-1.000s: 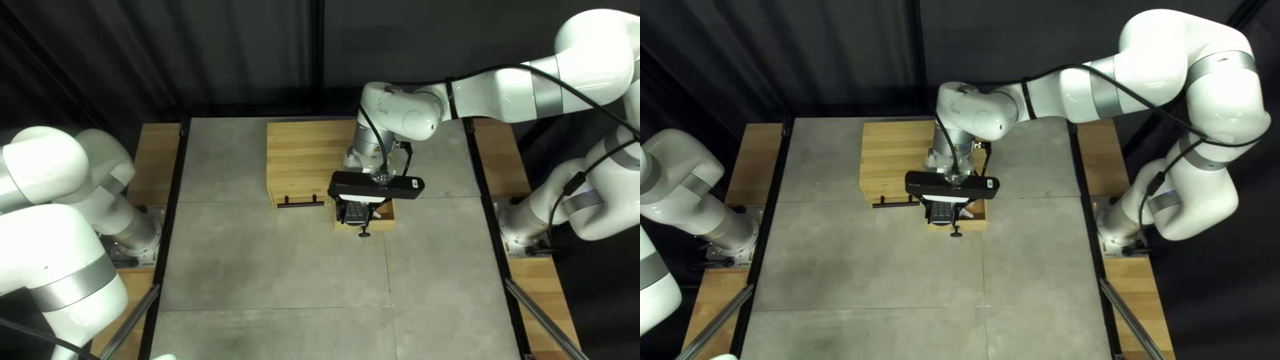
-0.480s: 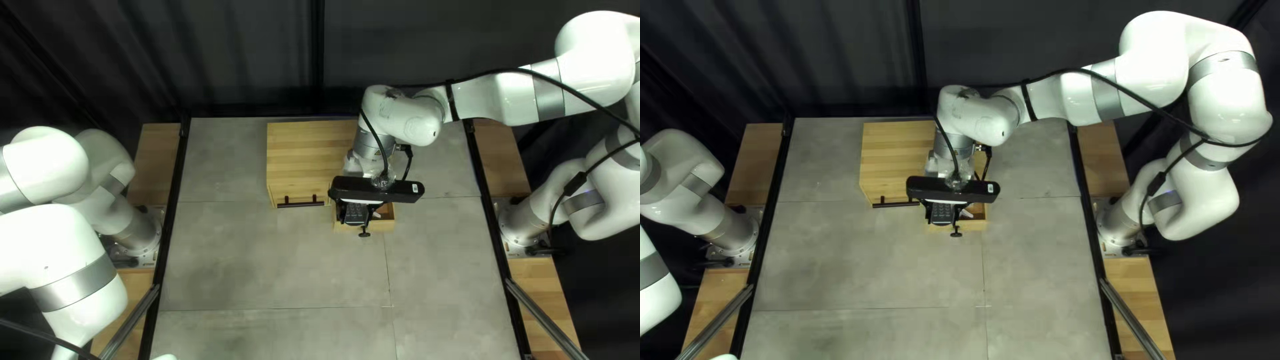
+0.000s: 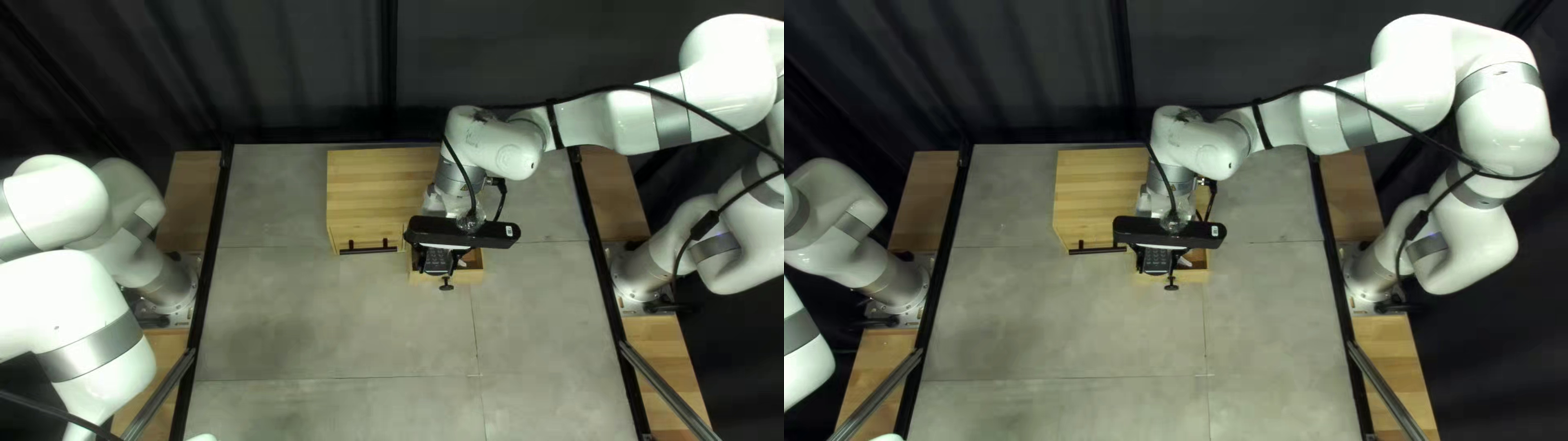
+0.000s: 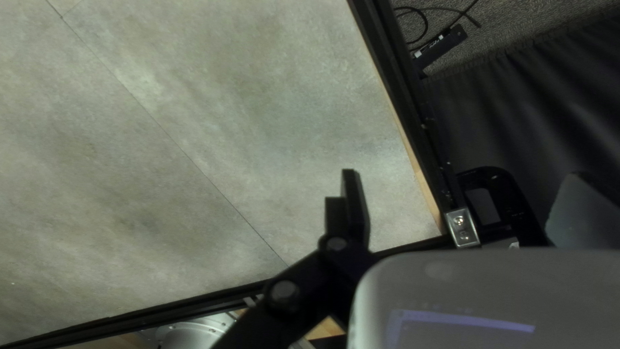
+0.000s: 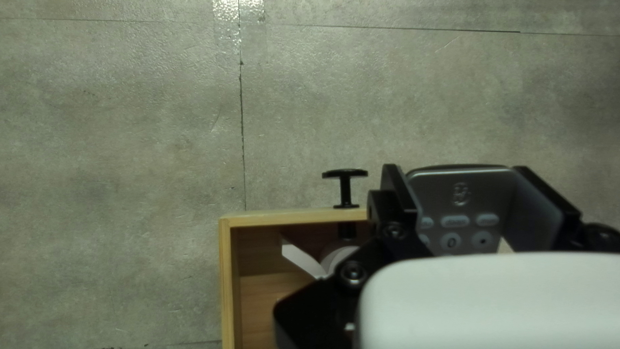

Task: Open drawers and place objects into drawer and close

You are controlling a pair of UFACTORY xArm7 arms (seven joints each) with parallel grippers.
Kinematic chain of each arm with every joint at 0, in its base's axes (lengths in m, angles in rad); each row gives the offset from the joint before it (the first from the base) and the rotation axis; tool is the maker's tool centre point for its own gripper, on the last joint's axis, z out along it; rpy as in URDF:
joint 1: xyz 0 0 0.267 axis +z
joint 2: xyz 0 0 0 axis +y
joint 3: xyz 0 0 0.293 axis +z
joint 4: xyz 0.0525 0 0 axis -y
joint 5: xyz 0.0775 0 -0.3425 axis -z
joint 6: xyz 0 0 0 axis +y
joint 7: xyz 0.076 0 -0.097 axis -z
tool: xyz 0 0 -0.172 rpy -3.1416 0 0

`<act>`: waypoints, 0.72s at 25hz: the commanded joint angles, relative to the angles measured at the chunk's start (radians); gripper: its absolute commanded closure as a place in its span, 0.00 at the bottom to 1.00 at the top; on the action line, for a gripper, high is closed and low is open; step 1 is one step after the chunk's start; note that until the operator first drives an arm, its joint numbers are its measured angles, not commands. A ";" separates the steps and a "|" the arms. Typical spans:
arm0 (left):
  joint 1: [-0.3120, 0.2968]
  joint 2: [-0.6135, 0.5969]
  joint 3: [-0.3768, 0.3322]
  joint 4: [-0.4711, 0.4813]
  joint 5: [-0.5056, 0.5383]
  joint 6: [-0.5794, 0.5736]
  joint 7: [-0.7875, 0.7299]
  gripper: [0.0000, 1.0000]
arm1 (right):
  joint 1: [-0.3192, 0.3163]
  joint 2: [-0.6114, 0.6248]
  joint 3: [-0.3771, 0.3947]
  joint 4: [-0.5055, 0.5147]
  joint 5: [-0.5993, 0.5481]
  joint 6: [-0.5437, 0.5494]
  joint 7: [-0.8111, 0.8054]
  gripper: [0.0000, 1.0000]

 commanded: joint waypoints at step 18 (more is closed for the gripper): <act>0.000 0.000 0.000 0.000 0.000 0.000 0.000 0.00 | -0.001 0.037 -0.005 0.051 -0.088 0.028 0.021 1.00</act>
